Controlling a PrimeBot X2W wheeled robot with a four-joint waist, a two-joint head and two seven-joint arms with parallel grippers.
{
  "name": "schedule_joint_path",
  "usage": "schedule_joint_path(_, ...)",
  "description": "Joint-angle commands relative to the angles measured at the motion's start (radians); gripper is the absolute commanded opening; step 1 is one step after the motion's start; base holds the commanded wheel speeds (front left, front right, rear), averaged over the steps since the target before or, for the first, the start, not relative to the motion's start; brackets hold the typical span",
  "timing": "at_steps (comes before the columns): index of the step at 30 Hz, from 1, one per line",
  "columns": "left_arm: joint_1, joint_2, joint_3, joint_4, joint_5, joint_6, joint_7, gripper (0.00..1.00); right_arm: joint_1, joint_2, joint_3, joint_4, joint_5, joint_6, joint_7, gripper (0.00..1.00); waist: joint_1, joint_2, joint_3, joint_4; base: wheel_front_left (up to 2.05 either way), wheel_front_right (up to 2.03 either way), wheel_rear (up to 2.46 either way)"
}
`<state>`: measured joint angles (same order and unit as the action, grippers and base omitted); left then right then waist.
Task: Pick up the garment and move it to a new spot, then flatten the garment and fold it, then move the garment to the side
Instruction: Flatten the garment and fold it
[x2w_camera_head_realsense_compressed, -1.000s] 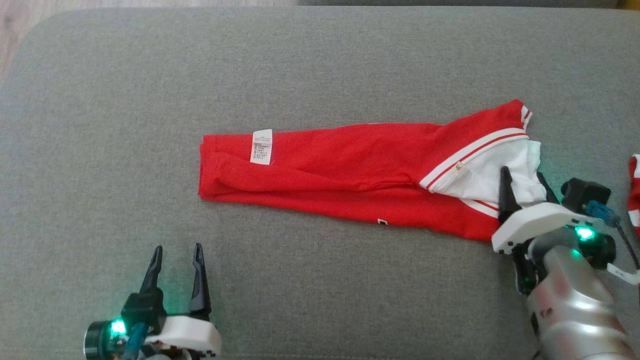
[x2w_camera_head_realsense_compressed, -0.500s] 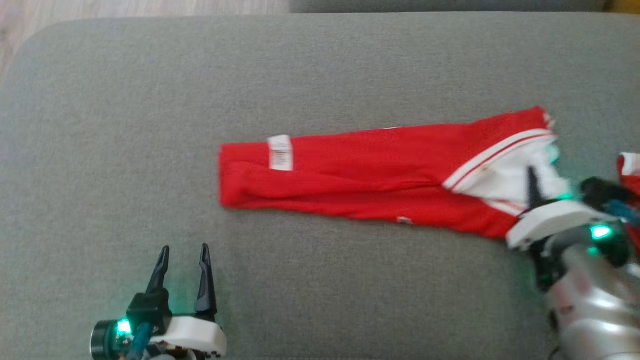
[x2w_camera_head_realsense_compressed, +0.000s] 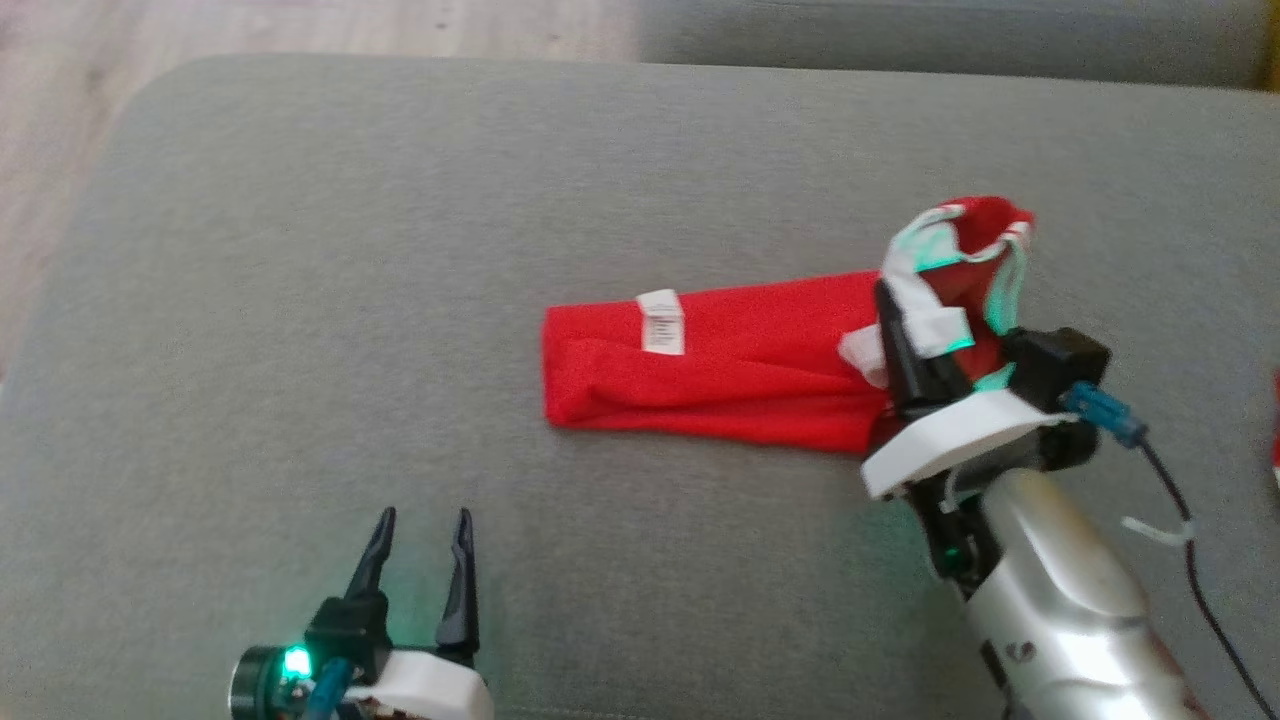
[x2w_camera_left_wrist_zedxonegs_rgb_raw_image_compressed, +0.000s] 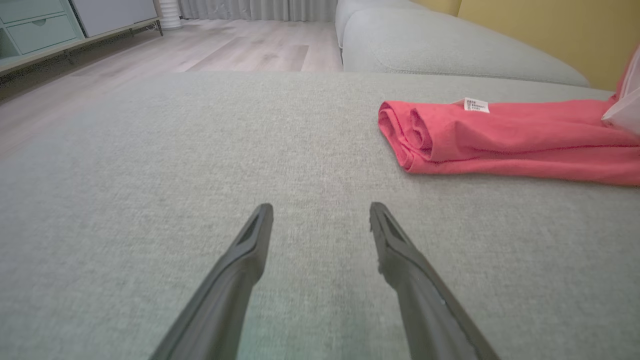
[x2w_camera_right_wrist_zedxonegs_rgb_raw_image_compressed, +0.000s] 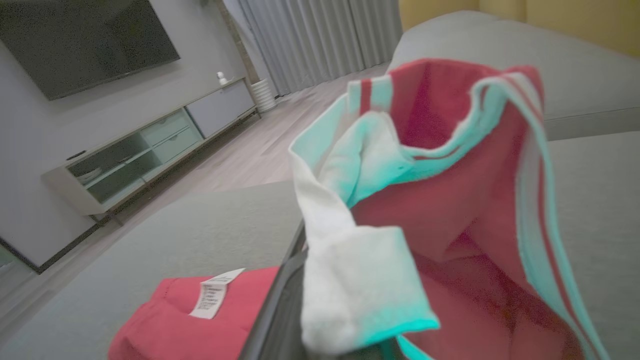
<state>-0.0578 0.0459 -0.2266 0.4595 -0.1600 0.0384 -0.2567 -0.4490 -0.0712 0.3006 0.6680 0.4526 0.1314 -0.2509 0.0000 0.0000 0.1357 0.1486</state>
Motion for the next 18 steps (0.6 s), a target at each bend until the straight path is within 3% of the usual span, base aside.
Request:
schedule_joint_path(1,-0.01,0.004,0.021,-0.019,0.002,0.0,-0.005,1.0,-0.03,0.015,0.039,-0.041,0.021,-0.001,-0.011,0.0,0.0,0.0,-0.014,0.051,0.0,0.0,0.0)
schedule_joint_path(12,0.021,0.004,-0.002,0.014,0.014,-0.013,-0.005,1.0,-0.103,0.021,0.29,0.036,0.205,-0.001,-0.011,0.0,0.0,0.0,-0.042,0.24,0.0,0.0,0.0)
schedule_joint_path(13,0.021,0.004,-0.004,0.015,0.013,-0.013,-0.005,1.0,-0.111,0.021,0.3,0.04,0.218,-0.001,-0.011,0.56,0.0,0.0,-0.044,0.25,0.0,0.0,0.0)
schedule_joint_path(14,0.021,0.004,-0.004,0.014,0.013,-0.013,-0.005,1.0,-0.117,0.021,0.309,0.035,0.233,-0.001,-0.011,1.0,0.0,0.0,-0.046,0.255,0.0,0.0,0.0)
schedule_joint_path(18,0.015,0.004,0.003,0.004,0.015,-0.009,-0.005,1.0,-0.128,0.021,0.282,0.007,0.235,-0.001,-0.011,1.0,0.0,0.0,-0.053,0.245,0.0,0.0,0.0)
